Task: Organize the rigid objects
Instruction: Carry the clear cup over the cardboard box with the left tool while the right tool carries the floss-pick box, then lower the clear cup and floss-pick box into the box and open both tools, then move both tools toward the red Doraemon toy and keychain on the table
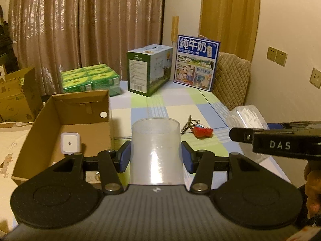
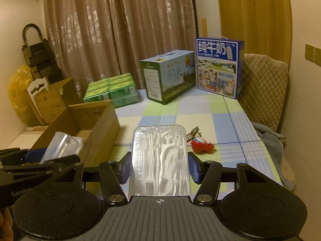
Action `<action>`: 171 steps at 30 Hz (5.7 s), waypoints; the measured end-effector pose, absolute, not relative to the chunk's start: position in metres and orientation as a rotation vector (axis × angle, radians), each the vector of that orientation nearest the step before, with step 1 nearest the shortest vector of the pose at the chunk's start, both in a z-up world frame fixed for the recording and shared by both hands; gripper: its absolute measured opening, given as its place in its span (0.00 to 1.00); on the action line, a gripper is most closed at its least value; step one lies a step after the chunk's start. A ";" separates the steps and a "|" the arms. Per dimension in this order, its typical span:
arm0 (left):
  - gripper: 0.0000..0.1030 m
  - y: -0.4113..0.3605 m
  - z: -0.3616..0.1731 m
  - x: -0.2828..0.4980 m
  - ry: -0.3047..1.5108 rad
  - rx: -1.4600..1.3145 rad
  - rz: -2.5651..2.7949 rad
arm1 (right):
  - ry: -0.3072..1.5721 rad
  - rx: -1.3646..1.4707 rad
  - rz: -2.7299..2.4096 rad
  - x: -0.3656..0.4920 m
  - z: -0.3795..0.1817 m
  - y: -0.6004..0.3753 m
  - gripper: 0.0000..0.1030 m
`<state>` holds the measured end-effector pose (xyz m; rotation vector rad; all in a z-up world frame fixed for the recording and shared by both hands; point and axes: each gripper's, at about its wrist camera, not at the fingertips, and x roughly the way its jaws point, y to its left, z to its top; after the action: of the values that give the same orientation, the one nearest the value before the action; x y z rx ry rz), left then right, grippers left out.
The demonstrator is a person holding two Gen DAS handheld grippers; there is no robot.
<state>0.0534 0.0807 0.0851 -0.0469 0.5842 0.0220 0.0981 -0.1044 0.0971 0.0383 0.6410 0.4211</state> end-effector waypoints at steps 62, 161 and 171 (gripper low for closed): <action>0.46 0.290 0.022 0.102 0.786 -0.053 0.185 | 0.836 0.018 0.761 0.168 0.024 0.127 0.52; 0.74 0.212 0.094 0.055 0.639 -0.063 0.119 | 0.726 0.106 0.641 0.130 0.080 0.010 0.67; 0.87 0.174 0.102 0.055 0.624 -0.055 0.070 | 0.706 0.128 0.562 0.118 0.088 -0.039 0.67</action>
<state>0.0546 0.1736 0.1025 -0.0547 0.6240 0.0697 0.1178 -0.0390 0.0875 0.1282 0.7057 0.5624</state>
